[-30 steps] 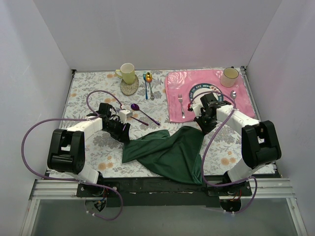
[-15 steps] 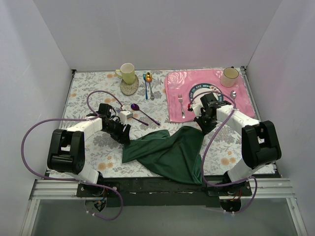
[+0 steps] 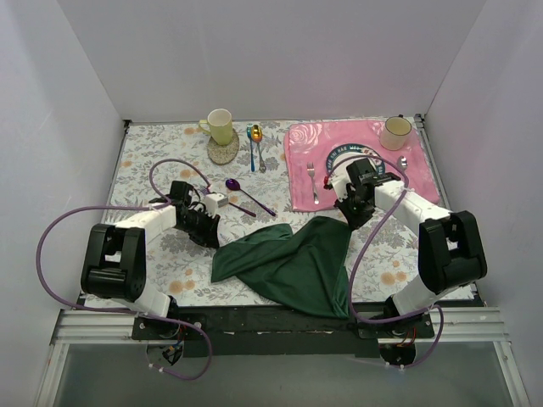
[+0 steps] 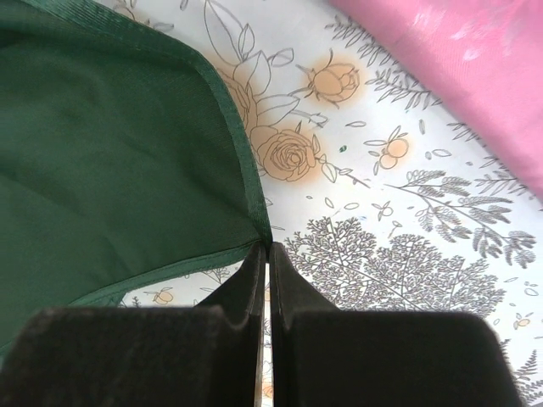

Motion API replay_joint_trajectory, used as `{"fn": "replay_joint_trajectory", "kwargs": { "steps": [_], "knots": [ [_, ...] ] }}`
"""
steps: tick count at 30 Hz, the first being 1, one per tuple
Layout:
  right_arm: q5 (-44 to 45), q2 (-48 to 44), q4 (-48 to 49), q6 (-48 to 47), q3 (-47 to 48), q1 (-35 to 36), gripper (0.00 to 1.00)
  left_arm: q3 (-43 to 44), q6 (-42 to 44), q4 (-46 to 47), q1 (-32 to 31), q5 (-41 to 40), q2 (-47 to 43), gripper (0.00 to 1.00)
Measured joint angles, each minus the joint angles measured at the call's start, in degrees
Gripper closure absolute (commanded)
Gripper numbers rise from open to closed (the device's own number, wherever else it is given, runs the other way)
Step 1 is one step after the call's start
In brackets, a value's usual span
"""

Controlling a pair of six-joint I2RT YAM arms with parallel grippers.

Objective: Fold the napkin into a case and place the utensils inside
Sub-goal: Pick up the crumpled napkin from the center of the board.

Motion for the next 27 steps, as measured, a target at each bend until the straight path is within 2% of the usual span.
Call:
{"fn": "replay_joint_trajectory", "kwargs": {
  "steps": [7, 12, 19, 25, 27],
  "knots": [
    [-0.57, -2.45, -0.5, -0.55, 3.02, 0.0, 0.99, 0.61, -1.4, -1.18, 0.0, -3.08, -6.34, 1.0],
    [-0.52, -4.17, -0.81, -1.29, 5.18, 0.0, 0.99, 4.04, -1.73, -1.6, 0.0, -5.53, -12.17, 1.0],
    [-0.96, -4.7, -1.49, -1.55, 5.4, 0.0, 0.99, 2.43, -3.17, 0.9, 0.0, -13.7, -13.64, 1.0],
    [-2.95, -3.93, -1.95, -1.27, 6.1, 0.0, 0.99, 1.88, -6.43, 6.6, 0.0, -20.26, -9.51, 1.0],
    [-3.61, -2.86, -2.1, -1.25, 6.88, 0.0, 0.99, 1.64, -7.08, 7.63, 0.0, -20.7, -7.89, 0.87]
  ]
}}
